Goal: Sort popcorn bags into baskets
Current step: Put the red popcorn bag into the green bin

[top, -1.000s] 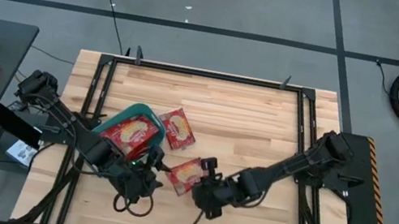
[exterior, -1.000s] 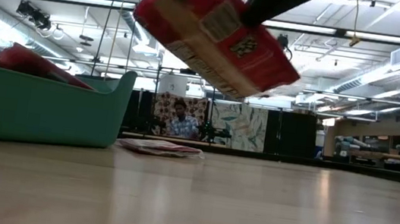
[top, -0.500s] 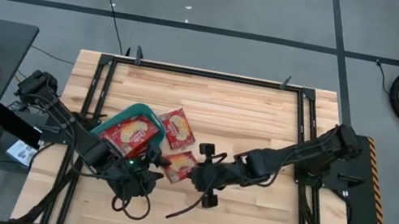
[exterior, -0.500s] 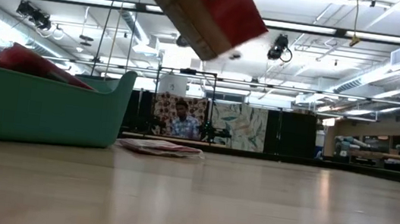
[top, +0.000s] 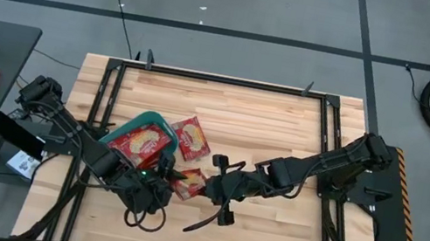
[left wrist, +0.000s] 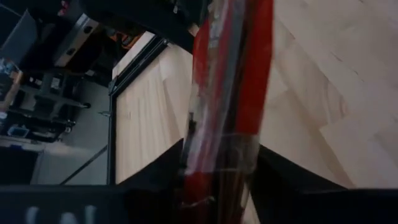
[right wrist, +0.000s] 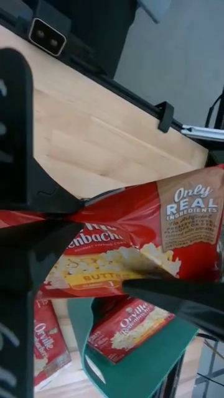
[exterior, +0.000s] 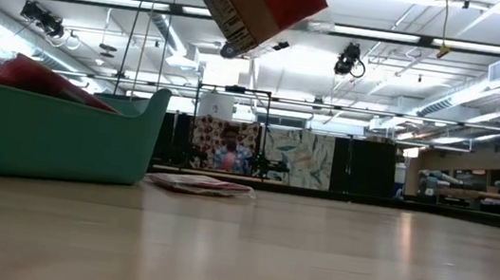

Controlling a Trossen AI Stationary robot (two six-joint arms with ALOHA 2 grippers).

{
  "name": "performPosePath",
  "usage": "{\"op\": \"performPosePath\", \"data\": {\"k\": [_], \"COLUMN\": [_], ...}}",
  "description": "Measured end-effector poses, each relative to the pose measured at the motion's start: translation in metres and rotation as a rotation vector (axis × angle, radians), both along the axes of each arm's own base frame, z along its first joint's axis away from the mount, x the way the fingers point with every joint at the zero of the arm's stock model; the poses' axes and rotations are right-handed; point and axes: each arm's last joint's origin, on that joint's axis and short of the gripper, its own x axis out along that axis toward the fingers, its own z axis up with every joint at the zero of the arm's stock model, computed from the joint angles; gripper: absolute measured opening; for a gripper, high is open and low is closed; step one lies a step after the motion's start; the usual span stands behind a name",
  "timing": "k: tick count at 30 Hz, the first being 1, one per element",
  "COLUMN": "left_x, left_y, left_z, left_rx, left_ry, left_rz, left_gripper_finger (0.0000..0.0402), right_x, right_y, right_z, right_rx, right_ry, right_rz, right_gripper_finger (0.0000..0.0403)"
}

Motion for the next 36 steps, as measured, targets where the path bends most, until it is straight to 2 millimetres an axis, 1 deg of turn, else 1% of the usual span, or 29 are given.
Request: {"op": "performPosePath", "data": {"k": [7, 10, 11, 14, 17, 21, 25, 28, 30, 33, 36], "left_x": [0.0, -0.001, -0.002, -0.01, -0.028, -0.059, -0.082, -0.092, -0.095, -0.099, -0.106], "left_y": [-0.001, -0.002, -0.002, -0.002, 0.003, 0.019, 0.034, 0.042, 0.045, 0.048, 0.053], "left_z": [0.0, 0.0, -0.001, 0.001, 0.011, 0.024, 0.027, 0.023, 0.018, 0.003, -0.013], "left_rx": [-0.046, -0.044, -0.04, -0.011, 0.002, -0.041, -0.048, -0.001, 0.014, 0.068, 0.074], "left_ry": [-0.012, -0.007, -0.004, 0.014, 0.005, 0.037, 0.103, 0.181, 0.212, 0.267, 0.299], "left_rz": [0.018, 0.014, 0.015, 0.024, 0.06, 0.123, 0.196, 0.238, 0.254, 0.258, 0.266], "left_gripper_finger": [0.0061, 0.0032, 0.0028, 0.0028, 0.0034, 0.0035, 0.0032, 0.0032, 0.0033, 0.0033, 0.0033], "right_x": [0.0, 0.0, 0.0, -0.008, -0.025, -0.047, -0.058, -0.061, -0.063, -0.067, -0.069], "right_y": [0.0, 0.001, 0.001, -0.001, -0.005, -0.005, 0.0, 0.004, 0.006, 0.008, 0.013], "right_z": [0.0, 0.0, 0.0, 0.004, 0.019, 0.032, 0.038, 0.036, 0.035, 0.032, 0.03], "right_rx": [0.001, -0.009, -0.01, -0.008, 0.002, -0.021, -0.041, -0.054, -0.054, -0.054, -0.053], "right_ry": [0.001, -0.003, -0.002, 0.029, 0.045, 0.066, 0.051, 0.067, 0.08, 0.108, 0.111], "right_rz": [0.003, 0.012, 0.013, 0.006, -0.01, -0.048, -0.082, -0.094, -0.101, -0.112, -0.099], "right_gripper_finger": [0.0054, 0.0074, 0.0081, 0.0102, 0.0116, 0.0118, 0.0119, 0.0118, 0.0118, 0.0117, 0.0117]}}
